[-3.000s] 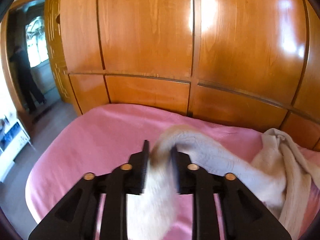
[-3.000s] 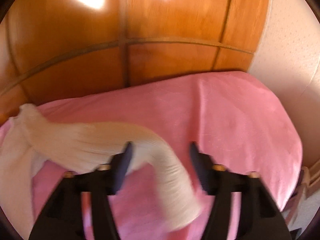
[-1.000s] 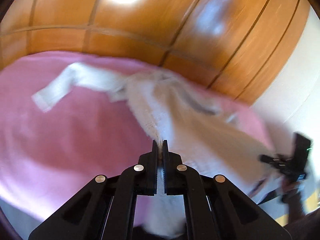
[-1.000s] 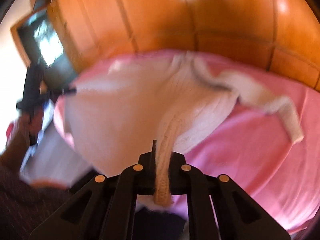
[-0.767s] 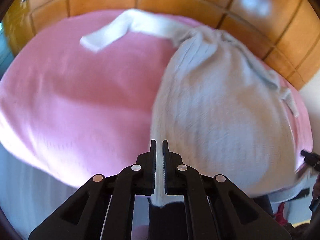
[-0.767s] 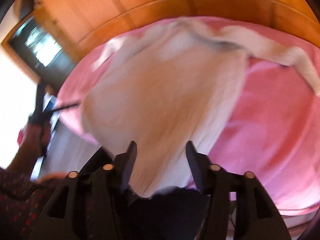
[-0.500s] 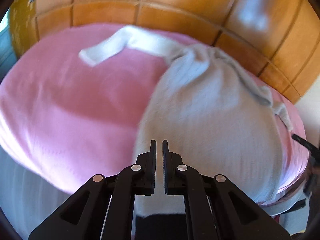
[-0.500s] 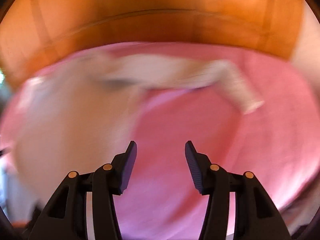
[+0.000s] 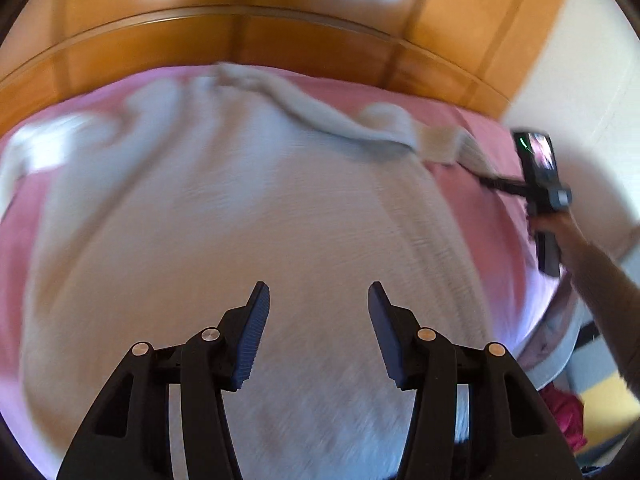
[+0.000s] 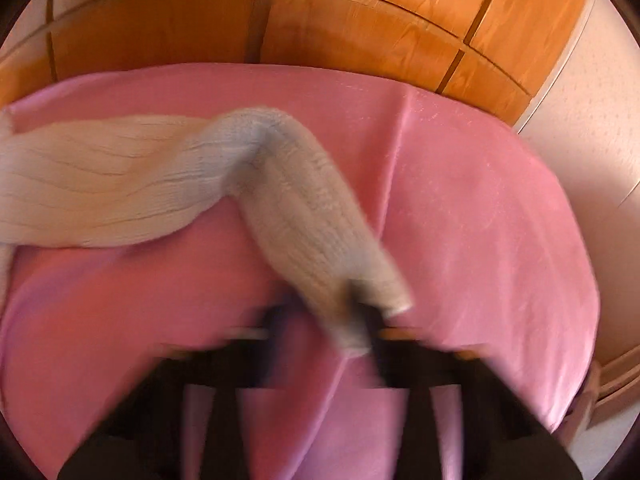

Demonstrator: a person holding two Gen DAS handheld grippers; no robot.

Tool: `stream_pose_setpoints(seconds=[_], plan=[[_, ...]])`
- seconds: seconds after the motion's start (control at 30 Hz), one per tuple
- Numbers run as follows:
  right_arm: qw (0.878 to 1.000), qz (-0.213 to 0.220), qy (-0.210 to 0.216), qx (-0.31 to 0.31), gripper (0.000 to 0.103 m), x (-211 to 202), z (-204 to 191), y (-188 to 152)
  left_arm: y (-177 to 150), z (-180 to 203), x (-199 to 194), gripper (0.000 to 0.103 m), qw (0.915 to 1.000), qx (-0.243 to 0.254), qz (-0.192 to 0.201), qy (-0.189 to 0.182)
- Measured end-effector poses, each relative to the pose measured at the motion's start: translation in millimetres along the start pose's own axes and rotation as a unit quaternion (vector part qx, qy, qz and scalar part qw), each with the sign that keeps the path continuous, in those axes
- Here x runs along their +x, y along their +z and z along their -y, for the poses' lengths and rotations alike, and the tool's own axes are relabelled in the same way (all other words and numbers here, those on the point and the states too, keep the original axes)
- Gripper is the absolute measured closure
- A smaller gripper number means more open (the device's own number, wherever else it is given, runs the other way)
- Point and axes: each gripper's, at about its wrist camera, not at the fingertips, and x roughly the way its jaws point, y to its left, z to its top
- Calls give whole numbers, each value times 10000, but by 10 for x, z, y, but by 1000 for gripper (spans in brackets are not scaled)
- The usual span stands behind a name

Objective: Fold small clothes

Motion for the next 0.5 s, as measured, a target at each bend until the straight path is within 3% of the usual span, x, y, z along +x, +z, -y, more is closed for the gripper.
stream_pose_setpoints(seconds=[0.07,0.27,0.4,0.5], plan=[[9988,190,386,230,97,-154,136,57,167,111,257,53,9995,210,-161,-173],[9887,867,918,811,98,-954,779,240,786,208,983,53,9973,418,-396,-465],[9808,1203,888,1253,98,-1435,1242,315,1286,242,1380,53,9964,678,-317,-387],[9774,1240,715,1557,98,-1479,1530,400,1814,230,1723,53,9971,647,-222,-343]])
